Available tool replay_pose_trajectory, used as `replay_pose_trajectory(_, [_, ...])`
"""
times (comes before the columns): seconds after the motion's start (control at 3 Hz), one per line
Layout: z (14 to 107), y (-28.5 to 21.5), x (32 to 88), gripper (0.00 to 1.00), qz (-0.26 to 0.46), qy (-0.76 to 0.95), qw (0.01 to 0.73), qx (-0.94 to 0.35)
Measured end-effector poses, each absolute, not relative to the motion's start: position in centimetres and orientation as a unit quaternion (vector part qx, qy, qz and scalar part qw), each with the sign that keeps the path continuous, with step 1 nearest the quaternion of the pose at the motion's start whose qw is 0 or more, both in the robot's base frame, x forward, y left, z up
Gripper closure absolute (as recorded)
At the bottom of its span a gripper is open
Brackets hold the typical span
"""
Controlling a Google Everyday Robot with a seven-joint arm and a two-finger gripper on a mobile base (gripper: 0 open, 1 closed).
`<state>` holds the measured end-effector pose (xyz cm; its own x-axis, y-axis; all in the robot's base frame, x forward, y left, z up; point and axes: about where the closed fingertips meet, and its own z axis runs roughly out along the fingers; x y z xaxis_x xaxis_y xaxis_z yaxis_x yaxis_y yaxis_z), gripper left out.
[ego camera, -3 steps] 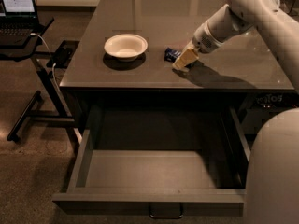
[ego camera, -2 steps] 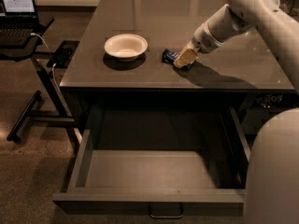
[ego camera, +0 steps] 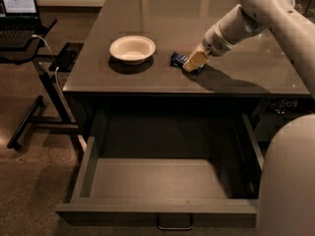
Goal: Place rxbar blueberry into top drawer
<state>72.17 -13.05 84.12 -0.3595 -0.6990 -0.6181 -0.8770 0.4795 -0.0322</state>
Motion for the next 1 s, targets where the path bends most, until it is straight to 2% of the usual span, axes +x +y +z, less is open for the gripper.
replay_pose_trajectory(0.33, [84.2, -12.9, 71.9, 1.0, 0.151, 0.808, 0.285, -0.492])
replay_pose_trajectory(1.0, [87.0, -13.5, 67.1, 1.0, 0.132, 0.794, 0.294, -0.516])
